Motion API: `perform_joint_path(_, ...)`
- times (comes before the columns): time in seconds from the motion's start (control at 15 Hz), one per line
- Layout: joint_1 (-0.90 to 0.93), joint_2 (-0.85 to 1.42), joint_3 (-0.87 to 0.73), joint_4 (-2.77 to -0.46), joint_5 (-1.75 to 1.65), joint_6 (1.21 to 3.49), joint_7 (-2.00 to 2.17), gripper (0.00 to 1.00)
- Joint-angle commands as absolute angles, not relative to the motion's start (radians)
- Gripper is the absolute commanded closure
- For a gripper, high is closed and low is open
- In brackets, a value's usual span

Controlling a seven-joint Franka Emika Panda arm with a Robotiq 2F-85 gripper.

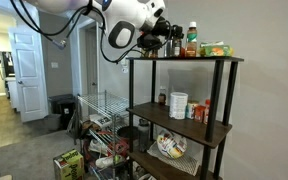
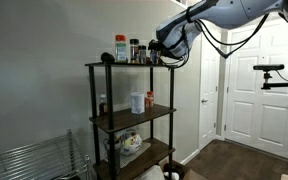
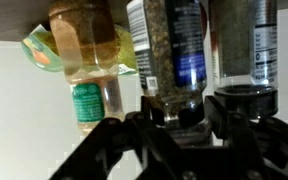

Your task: Pick up the clear container with a black lid from the second shelf from the top and put it on the top shelf

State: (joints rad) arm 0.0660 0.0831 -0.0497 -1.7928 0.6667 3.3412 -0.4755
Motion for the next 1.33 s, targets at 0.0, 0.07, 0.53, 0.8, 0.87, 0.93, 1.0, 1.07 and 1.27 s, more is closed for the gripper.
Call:
perform_joint_path(0.0,0.04,0.037,-0.04,-1.831,0.449,3.298,-0.247,0.69)
perform_joint_path(0.07,0.036,0.033,-0.038,-1.832,0.391,3.289,-0.193,0.69)
perform_joint_path(0.53,0.03,0.013,-0.03,-1.811,0.215,3.225,-0.027,0.69)
perform_joint_path(0.8,0.025,0.011,-0.031,-1.81,0.195,3.216,0.001,0.69)
perform_joint_path(0.87,0.023,0.014,-0.031,-1.809,0.193,3.215,0.007,0.69)
perform_joint_path(0.93,0.022,0.017,-0.032,-1.809,0.193,3.215,0.012,0.69)
perform_joint_path(1.0,0.02,0.019,-0.032,-1.808,0.194,3.213,0.017,0.69)
perform_joint_path(1.07,0.019,0.022,-0.033,-1.808,0.195,3.214,0.021,0.69)
perform_joint_path(1.27,0.014,0.028,-0.035,-1.81,0.2,3.215,0.033,0.69)
